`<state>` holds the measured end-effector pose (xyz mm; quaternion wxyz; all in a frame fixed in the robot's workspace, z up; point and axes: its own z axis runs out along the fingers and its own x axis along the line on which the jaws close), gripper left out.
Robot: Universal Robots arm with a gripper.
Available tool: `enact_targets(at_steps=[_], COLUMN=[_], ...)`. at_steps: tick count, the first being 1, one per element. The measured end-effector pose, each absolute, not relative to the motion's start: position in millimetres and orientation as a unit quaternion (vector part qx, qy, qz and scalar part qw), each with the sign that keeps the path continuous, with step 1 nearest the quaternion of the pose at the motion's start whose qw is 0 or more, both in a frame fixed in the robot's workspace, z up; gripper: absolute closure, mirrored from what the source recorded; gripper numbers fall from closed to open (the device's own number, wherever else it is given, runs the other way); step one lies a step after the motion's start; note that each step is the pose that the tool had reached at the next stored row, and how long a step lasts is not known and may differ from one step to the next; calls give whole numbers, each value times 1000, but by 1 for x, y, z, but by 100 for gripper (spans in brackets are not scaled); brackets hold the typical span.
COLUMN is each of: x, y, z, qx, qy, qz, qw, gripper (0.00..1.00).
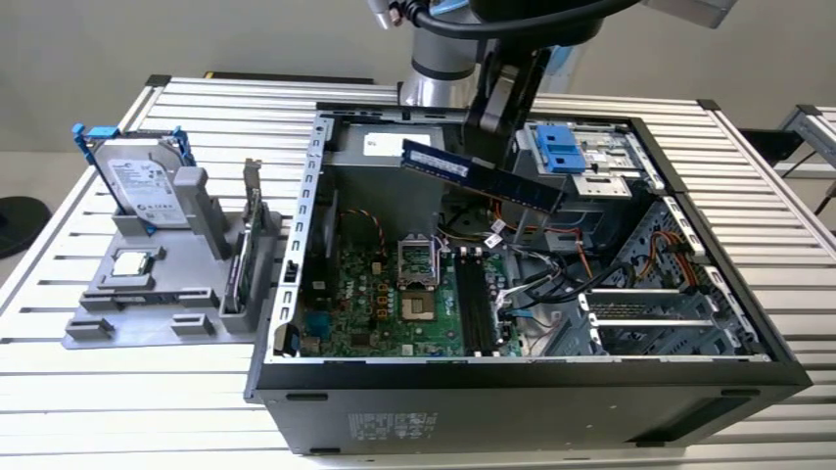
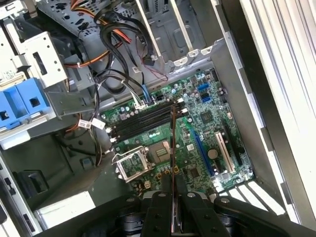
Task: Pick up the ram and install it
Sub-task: 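Pick up the ram and move it above insertion slot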
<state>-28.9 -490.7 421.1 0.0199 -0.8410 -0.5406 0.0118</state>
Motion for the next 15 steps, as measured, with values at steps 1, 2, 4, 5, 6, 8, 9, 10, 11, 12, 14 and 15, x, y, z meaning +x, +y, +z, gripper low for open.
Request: enact_targets(at_steps=[1, 2, 4, 5, 6, 8, 9, 10, 11, 12, 14, 15], x=[-29, -29, -29, -29, -29, -29, -29, -29, -29, -29, -29, -29], y=[-491, -491, -491, -491, -491, -491, -491, -491, -491, -491, -491, -491], z=[421, 421, 421, 421, 421, 421, 421, 421, 421, 421, 421, 421], qx=[-843, -845, -848, -850, -852, -856, -857, -859, -861, -863, -866, -868], qy=[-538, -535, -529, -526, -523, -517, -514, -511, -508, -505, -499, -496], qz=[12, 12, 12, 11, 11, 11, 11, 11, 11, 11, 11, 11], qw=[20, 20, 20, 20, 20, 20, 20, 20, 20, 20, 20, 20], gripper=[100, 100, 100, 100, 100, 100, 100, 100, 100, 100, 100, 100])
